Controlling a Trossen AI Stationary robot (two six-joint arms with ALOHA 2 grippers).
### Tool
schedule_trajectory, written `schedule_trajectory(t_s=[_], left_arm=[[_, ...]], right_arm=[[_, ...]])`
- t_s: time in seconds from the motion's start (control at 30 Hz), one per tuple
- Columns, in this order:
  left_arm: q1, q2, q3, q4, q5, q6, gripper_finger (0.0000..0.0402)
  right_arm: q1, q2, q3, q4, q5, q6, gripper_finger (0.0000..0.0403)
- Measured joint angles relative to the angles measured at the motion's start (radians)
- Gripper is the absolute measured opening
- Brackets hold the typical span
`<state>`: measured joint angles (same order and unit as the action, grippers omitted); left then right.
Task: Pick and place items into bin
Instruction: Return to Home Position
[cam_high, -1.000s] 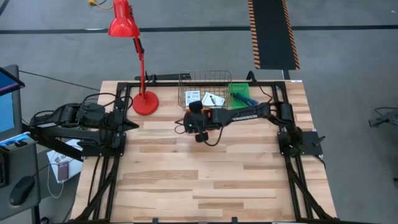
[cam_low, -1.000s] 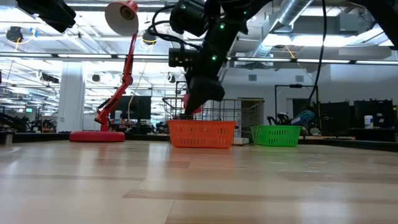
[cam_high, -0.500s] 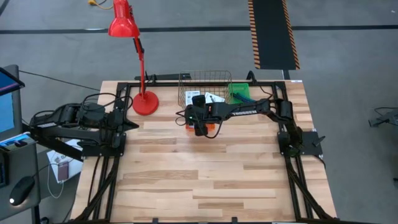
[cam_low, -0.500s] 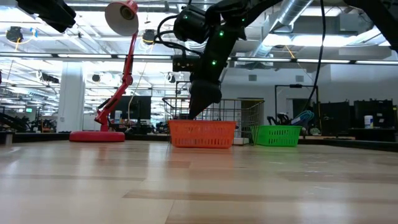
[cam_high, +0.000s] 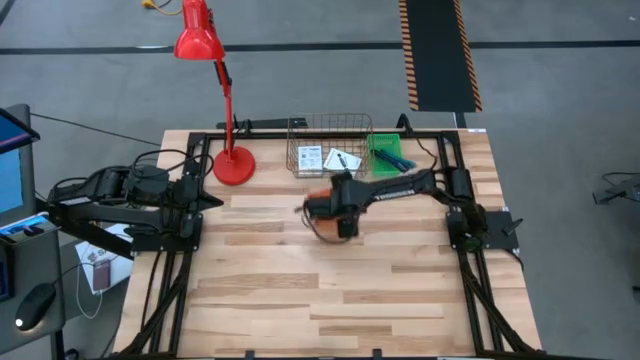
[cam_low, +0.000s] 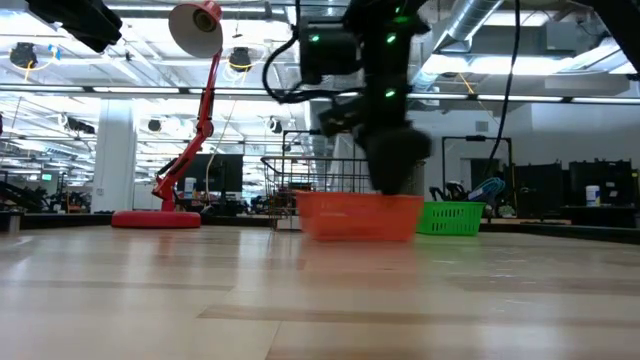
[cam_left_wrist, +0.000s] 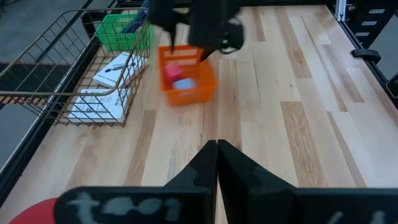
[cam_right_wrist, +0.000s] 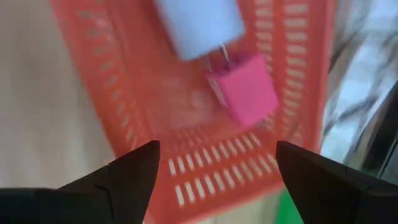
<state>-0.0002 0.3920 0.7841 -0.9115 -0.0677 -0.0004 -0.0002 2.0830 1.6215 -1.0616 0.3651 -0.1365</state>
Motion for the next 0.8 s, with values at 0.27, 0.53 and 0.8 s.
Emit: schedule_trajectory(t_s=[0.27,0.53,0.8], left_arm=[[0.000,0.000,0.000,0.000,0.000,-0.001,0.0000],[0.000,0.000,0.000,0.000,0.000,-0.002,0.0000],[0.000,0.000,0.000,0.000,0.000,-0.001,0.0000]], right_arm=[[0.192,-0.002,-0.010,-0.290,0.013,0.106,0.0317],[0.307,-0.003,0.023,-0.303,0.405,0.152,0.0317],[0.413,-0.190,0.026,-0.513,0.900,0.375,0.0318]])
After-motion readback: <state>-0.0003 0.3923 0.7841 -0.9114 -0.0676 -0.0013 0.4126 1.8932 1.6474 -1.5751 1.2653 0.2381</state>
